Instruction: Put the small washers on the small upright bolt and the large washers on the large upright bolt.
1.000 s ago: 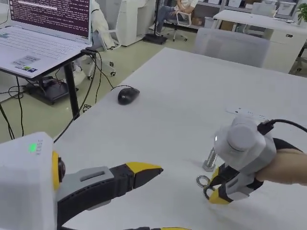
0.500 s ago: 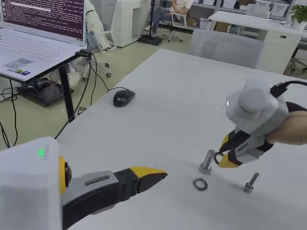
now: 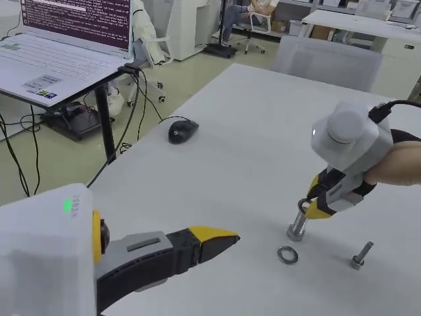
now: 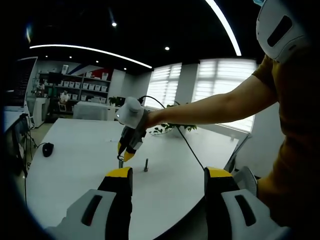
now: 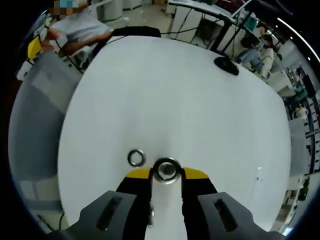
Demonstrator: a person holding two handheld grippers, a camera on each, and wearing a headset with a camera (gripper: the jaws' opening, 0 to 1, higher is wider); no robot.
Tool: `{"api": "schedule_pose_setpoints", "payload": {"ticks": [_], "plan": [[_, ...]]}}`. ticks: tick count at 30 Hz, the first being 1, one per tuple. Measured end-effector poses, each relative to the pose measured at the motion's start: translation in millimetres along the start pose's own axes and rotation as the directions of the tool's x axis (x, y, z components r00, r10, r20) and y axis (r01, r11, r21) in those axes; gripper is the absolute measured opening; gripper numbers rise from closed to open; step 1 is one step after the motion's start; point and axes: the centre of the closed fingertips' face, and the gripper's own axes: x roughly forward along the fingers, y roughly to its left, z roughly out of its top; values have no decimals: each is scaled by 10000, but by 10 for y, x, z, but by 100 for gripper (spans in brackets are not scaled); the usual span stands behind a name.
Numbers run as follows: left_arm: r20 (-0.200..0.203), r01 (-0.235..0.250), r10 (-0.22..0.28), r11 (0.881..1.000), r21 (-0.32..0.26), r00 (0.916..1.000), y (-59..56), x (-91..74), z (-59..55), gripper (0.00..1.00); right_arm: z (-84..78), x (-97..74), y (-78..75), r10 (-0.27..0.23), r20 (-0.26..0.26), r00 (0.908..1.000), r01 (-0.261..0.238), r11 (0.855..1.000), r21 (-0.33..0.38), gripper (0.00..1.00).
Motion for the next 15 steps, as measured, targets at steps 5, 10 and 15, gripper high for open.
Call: {"api": "schedule_pose_setpoints", "payload": {"ticks": [5, 10, 15], "plan": [[-63, -61, 61, 9999, -90, 10000, 14, 14, -31, 57, -24, 74, -9, 60, -157, 9999, -60, 10000, -37, 22], [-64, -34, 34, 9999, -98, 10000, 11, 32, -18, 57, -58, 134, -17, 130, -286, 9995, -133, 9999, -108, 22], [-135, -59, 57, 9999, -130, 9999, 25, 52, -42, 57, -66, 230, -9, 225, -317, 9992, -227, 9997, -70, 22]]}}
